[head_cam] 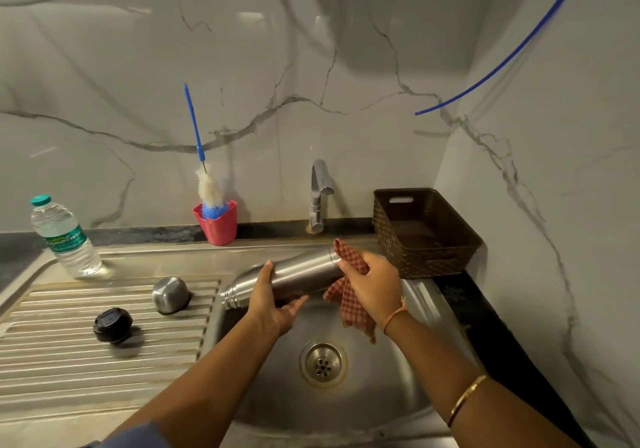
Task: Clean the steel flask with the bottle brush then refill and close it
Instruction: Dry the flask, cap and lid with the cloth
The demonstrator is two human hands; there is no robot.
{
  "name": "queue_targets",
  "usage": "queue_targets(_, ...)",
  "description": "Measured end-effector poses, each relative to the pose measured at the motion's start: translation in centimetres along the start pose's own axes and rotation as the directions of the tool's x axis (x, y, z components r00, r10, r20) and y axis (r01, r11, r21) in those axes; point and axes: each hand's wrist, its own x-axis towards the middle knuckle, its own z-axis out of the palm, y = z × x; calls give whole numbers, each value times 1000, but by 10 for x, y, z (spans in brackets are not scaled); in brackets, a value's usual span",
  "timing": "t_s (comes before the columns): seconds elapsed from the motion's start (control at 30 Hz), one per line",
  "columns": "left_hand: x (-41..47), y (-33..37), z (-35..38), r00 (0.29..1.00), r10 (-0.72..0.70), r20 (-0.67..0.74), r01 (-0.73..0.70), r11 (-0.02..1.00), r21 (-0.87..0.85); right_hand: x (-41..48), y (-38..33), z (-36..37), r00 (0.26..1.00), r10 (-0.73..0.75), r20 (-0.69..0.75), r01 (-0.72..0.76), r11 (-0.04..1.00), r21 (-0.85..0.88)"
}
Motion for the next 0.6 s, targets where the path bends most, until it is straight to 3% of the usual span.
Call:
queue_targets(0.1, 0, 4, -2, 999, 37, 3, -37, 999, 35, 0, 3, 0, 988, 147, 42, -151, 978, 145)
queue_targets(0.2, -1, 3, -2, 999, 21, 32, -22, 999, 37, -4, 8, 4, 901, 427, 81, -401, 746, 532)
queue_targets(0.27, -2, 2, -1, 999, -10, 44, 10, 1000, -1, -8, 13, 8, 868, 487, 97, -446, 679, 583)
queue_targets(0.33, -3, 2, 0, 997, -50, 62, 53, 998, -40, -11, 19, 11, 906, 407, 121, -412, 775, 479)
queue_targets(0.43, -3, 0, 0, 992, -95, 85, 96, 995, -12, -13, 15, 7, 949, 113, 296, -214, 918, 335)
queue_targets(0.5, -1, -1, -1, 988, -124, 91, 120, 991, 52, -12, 10, 5, 920, -5, 393, -134, 936, 325)
queue_targets(0.6, 3, 0, -2, 978, -182, 101, 162, 971, 178, -9, 5, 6, 907, -49, 418, -124, 918, 377)
